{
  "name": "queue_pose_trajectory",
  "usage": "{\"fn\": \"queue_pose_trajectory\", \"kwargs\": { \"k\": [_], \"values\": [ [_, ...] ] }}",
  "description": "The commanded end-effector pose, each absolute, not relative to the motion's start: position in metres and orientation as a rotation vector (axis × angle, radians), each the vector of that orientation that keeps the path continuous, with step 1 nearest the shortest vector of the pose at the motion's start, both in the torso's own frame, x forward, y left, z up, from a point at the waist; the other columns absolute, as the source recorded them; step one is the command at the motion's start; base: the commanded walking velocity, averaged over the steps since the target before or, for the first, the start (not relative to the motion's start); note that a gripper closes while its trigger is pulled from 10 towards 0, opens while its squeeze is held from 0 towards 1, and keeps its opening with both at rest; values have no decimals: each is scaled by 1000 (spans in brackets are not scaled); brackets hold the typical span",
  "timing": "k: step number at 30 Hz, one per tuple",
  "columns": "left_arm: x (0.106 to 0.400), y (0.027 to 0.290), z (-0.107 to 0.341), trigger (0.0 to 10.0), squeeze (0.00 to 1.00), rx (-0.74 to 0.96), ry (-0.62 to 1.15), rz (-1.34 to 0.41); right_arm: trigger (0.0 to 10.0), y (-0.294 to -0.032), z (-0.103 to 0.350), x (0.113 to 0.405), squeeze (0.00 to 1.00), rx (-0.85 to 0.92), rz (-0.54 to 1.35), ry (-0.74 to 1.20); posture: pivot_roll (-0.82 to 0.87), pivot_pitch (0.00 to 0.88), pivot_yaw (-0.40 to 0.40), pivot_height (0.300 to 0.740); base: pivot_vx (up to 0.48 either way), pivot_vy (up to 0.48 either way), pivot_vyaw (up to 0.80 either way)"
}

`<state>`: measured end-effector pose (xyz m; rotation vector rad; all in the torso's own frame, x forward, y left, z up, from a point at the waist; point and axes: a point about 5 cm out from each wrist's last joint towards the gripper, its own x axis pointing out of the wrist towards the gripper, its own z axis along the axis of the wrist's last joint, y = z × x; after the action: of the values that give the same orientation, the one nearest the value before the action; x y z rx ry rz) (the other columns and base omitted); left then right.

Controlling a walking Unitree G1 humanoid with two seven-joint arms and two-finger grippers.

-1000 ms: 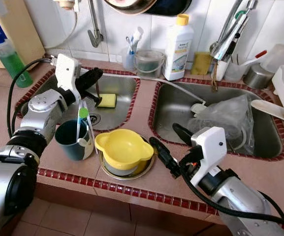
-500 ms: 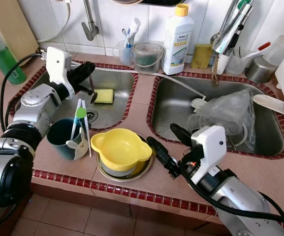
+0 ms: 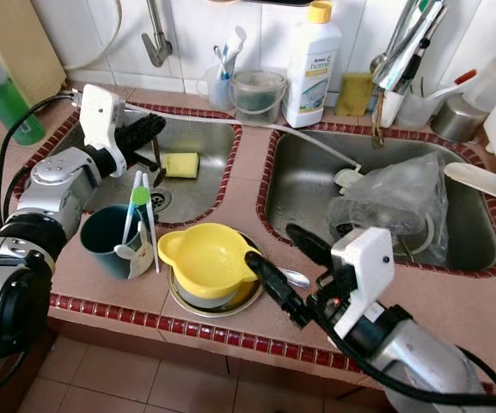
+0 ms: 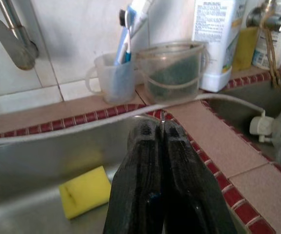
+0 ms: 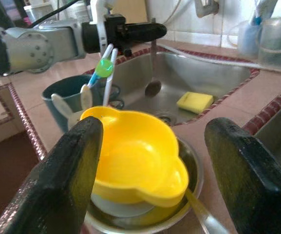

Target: Kitchen organization

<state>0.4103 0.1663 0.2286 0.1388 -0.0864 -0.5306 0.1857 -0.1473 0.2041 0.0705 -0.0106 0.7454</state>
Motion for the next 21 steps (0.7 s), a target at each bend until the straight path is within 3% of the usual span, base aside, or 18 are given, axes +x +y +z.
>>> {"fn": "queue_pose_trajectory", "kwargs": {
  "k": [1, 18, 19, 20, 21],
  "values": [
    [410, 171, 228, 10000, 0, 168, -61, -534, 10000, -146, 209, 180, 0, 61, 766, -23, -232, 168, 64, 740, 0, 0, 0],
    [409, 181, 217, 10000, 4, 180, 9, -490, 10000, -148, 214, 175, 0, 67, 740, -35, -254, 156, 84, 740, 0, 0, 0],
    [409, 182, 216, 10000, 624, 173, 12, -486, 10000, -148, 214, 175, 0, 66, 739, -35, -256, 154, 85, 740, 0, 0, 0],
    [409, 184, 216, 10000, 1000, 164, 17, -480, 10000, -148, 215, 175, 0, 66, 737, -35, -256, 153, 86, 740, 0, 0, 0],
    [409, 184, 216, 10000, 1000, 168, 17, -480, 10000, -149, 215, 175, 0, 66, 736, -35, -257, 152, 87, 740, 0, 0, 0]
  ]
}}
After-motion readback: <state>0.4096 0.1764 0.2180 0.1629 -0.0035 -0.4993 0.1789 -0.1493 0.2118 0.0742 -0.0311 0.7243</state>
